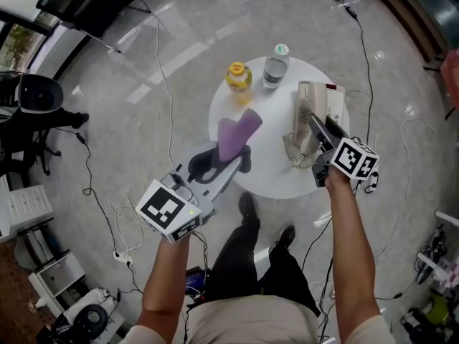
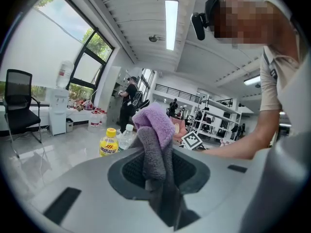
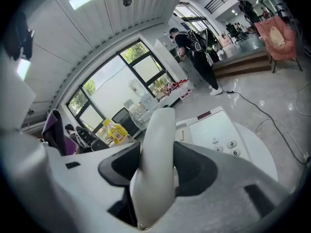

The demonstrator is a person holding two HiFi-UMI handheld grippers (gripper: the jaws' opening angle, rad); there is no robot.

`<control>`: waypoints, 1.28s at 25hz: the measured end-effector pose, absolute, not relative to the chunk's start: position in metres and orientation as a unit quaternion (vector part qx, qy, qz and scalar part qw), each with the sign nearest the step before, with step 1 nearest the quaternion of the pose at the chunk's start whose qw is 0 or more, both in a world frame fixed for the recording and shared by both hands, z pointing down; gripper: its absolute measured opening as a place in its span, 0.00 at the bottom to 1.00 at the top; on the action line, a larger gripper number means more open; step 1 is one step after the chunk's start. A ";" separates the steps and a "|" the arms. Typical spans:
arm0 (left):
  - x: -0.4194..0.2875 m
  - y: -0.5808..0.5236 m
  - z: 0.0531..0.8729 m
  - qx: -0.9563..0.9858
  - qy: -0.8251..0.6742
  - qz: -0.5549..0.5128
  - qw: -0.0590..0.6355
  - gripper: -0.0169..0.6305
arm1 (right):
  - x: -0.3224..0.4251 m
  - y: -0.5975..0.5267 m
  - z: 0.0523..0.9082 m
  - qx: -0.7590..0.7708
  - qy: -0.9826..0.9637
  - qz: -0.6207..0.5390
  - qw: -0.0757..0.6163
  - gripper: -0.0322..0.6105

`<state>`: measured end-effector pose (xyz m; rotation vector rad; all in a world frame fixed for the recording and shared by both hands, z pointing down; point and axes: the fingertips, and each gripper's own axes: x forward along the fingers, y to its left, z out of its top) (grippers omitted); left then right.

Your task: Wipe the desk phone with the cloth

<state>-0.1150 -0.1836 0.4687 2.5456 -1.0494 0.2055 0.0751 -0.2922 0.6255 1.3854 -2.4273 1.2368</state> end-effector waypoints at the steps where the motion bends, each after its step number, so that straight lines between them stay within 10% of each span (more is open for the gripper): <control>1: -0.116 -0.184 0.470 0.905 -0.374 0.074 0.190 0.17 | 0.075 -0.294 0.631 0.456 -0.792 0.403 0.050 0.37; 32: -0.139 -0.182 0.464 0.897 -0.394 0.078 0.187 0.17 | 0.069 -0.310 0.690 0.509 -0.766 0.336 0.203 0.40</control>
